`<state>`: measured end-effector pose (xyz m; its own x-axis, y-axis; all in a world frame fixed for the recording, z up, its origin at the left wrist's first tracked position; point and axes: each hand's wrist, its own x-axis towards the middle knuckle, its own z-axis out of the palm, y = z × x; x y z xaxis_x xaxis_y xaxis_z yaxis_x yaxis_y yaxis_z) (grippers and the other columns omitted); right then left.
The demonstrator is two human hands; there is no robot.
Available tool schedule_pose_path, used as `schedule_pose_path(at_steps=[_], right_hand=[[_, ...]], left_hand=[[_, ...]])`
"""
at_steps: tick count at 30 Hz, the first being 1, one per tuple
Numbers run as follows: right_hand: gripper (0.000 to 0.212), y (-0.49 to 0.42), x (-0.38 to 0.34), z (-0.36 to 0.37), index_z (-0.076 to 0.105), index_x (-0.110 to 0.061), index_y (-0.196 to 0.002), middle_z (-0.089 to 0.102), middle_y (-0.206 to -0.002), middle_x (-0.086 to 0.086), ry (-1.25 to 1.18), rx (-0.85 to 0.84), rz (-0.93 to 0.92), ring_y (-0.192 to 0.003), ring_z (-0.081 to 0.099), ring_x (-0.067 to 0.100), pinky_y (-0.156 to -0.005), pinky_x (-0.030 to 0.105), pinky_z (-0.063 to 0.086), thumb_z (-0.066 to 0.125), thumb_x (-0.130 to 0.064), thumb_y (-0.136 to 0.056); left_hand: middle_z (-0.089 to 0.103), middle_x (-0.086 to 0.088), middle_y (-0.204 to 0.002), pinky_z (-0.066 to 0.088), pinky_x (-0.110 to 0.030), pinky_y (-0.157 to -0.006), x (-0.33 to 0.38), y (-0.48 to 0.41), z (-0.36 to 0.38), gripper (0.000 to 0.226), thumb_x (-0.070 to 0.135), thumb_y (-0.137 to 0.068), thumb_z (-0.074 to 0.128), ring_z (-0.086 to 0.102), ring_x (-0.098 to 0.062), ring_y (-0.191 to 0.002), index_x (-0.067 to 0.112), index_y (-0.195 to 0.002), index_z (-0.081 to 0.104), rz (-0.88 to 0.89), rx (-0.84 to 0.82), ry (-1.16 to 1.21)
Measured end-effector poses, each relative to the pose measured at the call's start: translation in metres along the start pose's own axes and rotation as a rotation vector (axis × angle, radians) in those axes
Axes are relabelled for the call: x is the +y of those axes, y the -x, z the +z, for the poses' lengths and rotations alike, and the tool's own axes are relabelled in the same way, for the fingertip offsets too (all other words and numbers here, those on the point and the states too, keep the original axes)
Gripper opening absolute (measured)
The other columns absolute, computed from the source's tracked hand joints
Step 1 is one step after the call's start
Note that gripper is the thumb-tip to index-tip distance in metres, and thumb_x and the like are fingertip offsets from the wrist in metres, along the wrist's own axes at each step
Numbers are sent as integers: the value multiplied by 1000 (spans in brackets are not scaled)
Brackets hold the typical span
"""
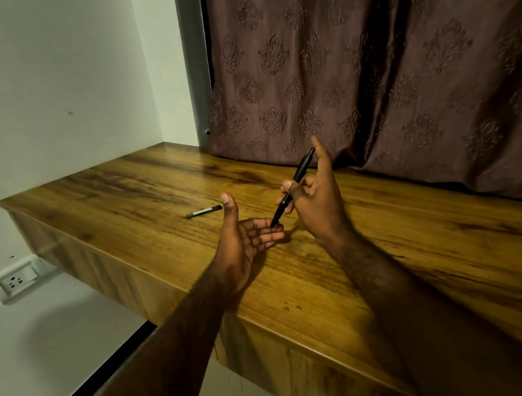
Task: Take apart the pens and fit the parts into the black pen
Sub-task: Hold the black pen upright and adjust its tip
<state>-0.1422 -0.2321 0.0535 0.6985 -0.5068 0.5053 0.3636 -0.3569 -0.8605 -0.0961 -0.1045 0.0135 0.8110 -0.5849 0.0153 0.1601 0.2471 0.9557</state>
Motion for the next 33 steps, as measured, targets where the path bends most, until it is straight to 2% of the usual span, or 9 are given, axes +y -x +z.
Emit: schedule_pose_path(at_steps=[4, 8, 12, 16, 19, 24, 27, 31, 33], right_hand=[[66, -1, 2, -1, 29, -29, -147, 68, -88, 18, 4, 2, -17, -59, 66, 13, -47, 23, 49, 56, -1, -94], [71, -1, 2, -1, 25, -31, -149, 68, -90, 16, -5, 26, -11, -61, 67, 13, -48, 23, 51, 58, -3, -93], [65, -2, 2, -3, 32, -30, -146, 69, -85, 16, 10, 27, -32, -55, 64, 10, -47, 24, 50, 58, -2, -93], [70, -1, 3, -3, 27, -29, -149, 68, -86, 17, 8, 34, -19, -52, 62, 10, -47, 23, 50, 60, -4, -93], [64, -1, 3, -3, 33, -27, -146, 68, -82, 18, 23, 28, -31, -49, 60, 9, -46, 22, 49, 59, -2, -93], [68, -1, 1, -3, 28, -28, -148, 68, -86, 18, -20, 40, -26, -55, 64, 9, -46, 22, 49, 58, 0, -93], [63, -1, 0, -3, 33, -26, -145, 68, -84, 18, -16, 27, -32, -54, 63, 7, -45, 21, 48, 57, 1, -93], [70, -2, 1, -3, 25, -30, -148, 67, -89, 15, -42, 33, -17, -61, 67, 12, -48, 23, 51, 57, 0, -94], [65, -1, 0, -3, 29, -29, -146, 67, -83, 12, -40, 13, -16, -60, 66, 14, -49, 27, 50, 56, 0, -94]], left_hand=[[67, -27, -106, 41, -45, -102, -1, -1, 2, 109, 81, -66, 15, 65, -36, -99, -8, -106, 62, 4, 9, 8], [69, -24, -101, 45, -41, -97, 0, -1, 1, 107, 81, -66, 16, 67, -33, -97, -7, -105, 63, 5, 6, 10], [68, -26, -103, 47, -38, -93, 0, -1, 2, 105, 81, -65, 17, 67, -33, -95, -6, -101, 64, 8, 15, 18], [68, -26, -103, 48, -38, -91, -1, -3, 0, 108, 82, -64, 19, 67, -35, -99, -7, -105, 63, 1, 20, 21], [68, -26, -104, 49, -36, -87, -1, -2, 1, 107, 81, -65, 18, 66, -35, -97, -8, -105, 63, 5, 23, 14], [68, -26, -104, 45, -42, -97, -1, -2, 1, 107, 82, -64, 19, 66, -37, -101, -7, -104, 64, 8, 21, 12], [68, -27, -104, 44, -42, -98, -2, -3, 0, 107, 81, -64, 18, 65, -37, -102, -7, -104, 64, 7, 22, 8], [70, -24, -100, 44, -43, -99, -2, -3, 0, 103, 81, -65, 18, 67, -35, -99, -5, -98, 65, 13, 17, 12], [70, -24, -100, 44, -44, -100, -2, -2, 0, 103, 81, -65, 18, 67, -35, -99, -4, -98, 65, 15, 16, 7]])
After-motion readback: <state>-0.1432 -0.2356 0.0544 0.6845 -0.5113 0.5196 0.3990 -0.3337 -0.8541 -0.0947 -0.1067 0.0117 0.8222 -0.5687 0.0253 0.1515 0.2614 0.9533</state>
